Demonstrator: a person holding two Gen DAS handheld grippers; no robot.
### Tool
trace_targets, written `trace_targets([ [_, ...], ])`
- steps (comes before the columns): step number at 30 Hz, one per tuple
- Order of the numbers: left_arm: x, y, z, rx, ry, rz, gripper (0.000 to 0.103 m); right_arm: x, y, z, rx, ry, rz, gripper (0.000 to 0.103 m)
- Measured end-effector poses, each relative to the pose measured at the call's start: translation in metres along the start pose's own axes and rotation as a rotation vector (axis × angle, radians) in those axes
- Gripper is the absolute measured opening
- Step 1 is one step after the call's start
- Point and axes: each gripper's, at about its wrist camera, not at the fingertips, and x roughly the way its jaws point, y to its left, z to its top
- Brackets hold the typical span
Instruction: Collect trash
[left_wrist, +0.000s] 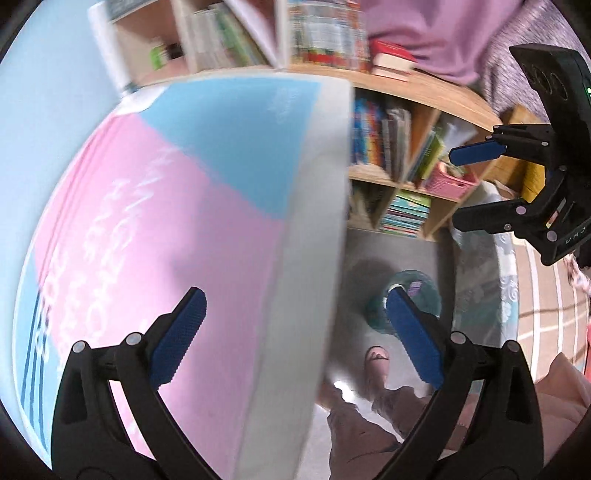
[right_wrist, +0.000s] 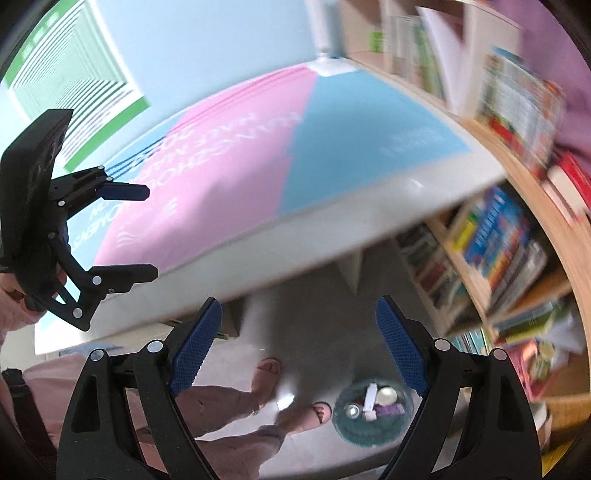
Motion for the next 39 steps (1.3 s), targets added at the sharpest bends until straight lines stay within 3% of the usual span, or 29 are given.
trace_targets([
  [9,-0.023,0.079,-0.054,-0.185,-0.003,0.095,0.096,0.052,0.082,0.061,-0.171,0.036,0.089,0.085],
  [18,-0.040,0.127,-0.103,-0.378,0.007,0.170,0.096,0.097,0.148,0.099,-0.334,0.089,0.197,0.085],
  [29,-0.051,0.161,-0.139,-0.699,0.003,0.282,0.096,0.135,0.187,0.136,-0.455,0.129,0.290,0.085],
  [39,-0.051,0.169,-0.147,-0.907,-0.010,0.382,0.096,0.170,0.206,0.165,-0.552,0.182,0.379,0.088],
])
